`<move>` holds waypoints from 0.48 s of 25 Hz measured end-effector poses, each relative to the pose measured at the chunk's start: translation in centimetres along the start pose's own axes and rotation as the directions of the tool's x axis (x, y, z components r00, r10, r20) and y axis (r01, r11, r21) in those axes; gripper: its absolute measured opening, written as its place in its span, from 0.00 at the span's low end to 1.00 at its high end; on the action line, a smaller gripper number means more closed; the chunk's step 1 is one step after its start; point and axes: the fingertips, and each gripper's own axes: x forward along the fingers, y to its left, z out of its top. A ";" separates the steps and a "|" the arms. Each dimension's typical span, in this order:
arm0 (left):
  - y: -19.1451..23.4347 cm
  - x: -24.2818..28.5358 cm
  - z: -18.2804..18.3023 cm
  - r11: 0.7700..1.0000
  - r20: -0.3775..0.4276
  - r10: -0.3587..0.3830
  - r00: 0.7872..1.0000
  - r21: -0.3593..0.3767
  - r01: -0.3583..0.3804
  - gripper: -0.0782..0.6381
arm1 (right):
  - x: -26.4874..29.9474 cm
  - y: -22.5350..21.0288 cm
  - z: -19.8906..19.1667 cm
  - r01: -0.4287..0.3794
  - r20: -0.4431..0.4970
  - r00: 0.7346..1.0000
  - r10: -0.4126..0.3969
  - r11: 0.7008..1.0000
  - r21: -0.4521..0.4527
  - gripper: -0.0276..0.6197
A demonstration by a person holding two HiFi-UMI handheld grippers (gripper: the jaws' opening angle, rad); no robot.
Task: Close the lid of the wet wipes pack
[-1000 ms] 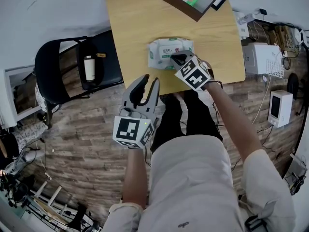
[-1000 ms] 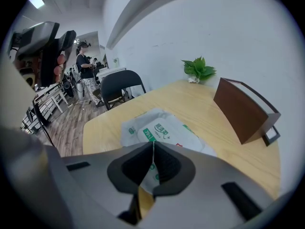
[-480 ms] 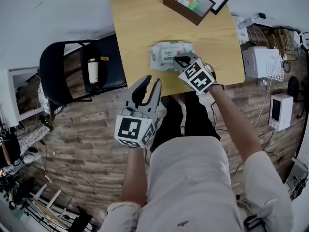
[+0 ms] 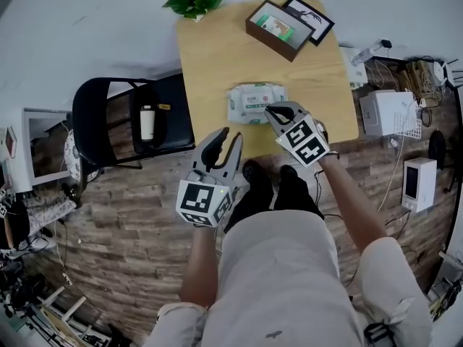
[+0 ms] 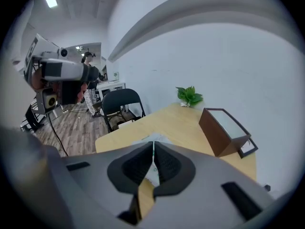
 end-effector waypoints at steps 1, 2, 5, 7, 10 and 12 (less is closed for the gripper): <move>-0.2 -0.1 0.1 1.000 0.001 0.000 1.000 0.003 0.000 0.25 | -0.7 0.1 0.4 0.004 0.013 1.000 -0.004 1.000 0.001 0.05; -0.4 -0.2 0.2 1.000 0.003 0.001 1.000 0.005 -0.001 0.25 | -1.4 0.2 0.7 0.008 0.027 1.000 -0.008 1.000 0.003 0.05; -1.3 -0.6 0.4 1.000 0.007 0.005 1.000 0.017 -0.005 0.25 | -3.8 0.6 1.6 0.017 0.069 0.997 -0.018 1.000 0.008 0.05; -2.3 -0.8 0.6 0.999 0.002 0.008 1.000 0.041 -0.008 0.25 | -5.5 0.9 2.1 0.021 0.097 0.995 -0.022 1.000 0.006 0.04; -3.9 -1.0 1.0 0.999 0.010 0.005 1.000 0.052 -0.005 0.25 | -8.0 1.0 2.8 0.028 0.143 0.989 -0.027 1.000 -0.006 0.04; -5.1 -1.1 1.4 0.998 0.018 0.002 1.000 0.056 -0.003 0.25 | -9.6 1.0 3.1 0.036 0.166 0.986 -0.033 0.999 -0.014 0.04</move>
